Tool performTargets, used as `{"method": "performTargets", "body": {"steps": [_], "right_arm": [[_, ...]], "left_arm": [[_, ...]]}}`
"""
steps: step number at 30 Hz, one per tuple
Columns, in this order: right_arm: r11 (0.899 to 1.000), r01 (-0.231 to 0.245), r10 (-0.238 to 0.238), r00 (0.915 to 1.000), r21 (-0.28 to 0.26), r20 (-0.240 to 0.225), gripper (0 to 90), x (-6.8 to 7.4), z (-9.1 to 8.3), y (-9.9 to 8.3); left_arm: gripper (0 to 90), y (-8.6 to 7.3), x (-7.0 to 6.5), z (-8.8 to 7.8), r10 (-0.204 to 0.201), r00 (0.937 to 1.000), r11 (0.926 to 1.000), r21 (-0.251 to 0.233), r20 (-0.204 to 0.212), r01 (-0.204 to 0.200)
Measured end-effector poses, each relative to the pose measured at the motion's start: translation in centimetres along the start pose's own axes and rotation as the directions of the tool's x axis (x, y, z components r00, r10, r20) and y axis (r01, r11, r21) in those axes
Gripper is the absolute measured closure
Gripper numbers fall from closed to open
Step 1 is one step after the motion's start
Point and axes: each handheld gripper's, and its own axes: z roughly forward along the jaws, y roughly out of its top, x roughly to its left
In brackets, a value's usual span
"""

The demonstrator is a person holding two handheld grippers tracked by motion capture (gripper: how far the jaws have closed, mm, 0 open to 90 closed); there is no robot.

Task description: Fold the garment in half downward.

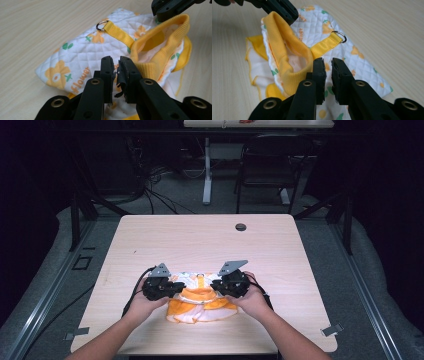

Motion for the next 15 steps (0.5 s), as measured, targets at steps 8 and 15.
{"method": "performTargets", "body": {"steps": [8,15], "right_arm": [[0.999,0.004,-0.003,0.9997,0.04,-0.026,80.3,1.0,0.1,-1.7],[0.999,0.002,0.0,0.9989,0.051,-0.046,79.9,1.8,0.2,-2.9]], "left_arm": [[80.0,-1.3,-1.5,0.0,0.027,0.9984,0.9994,0.022,0.05,-0.028],[77.5,-2.7,-2.1,0.2,0.016,0.9981,0.9994,0.028,0.06,-0.017]]}}
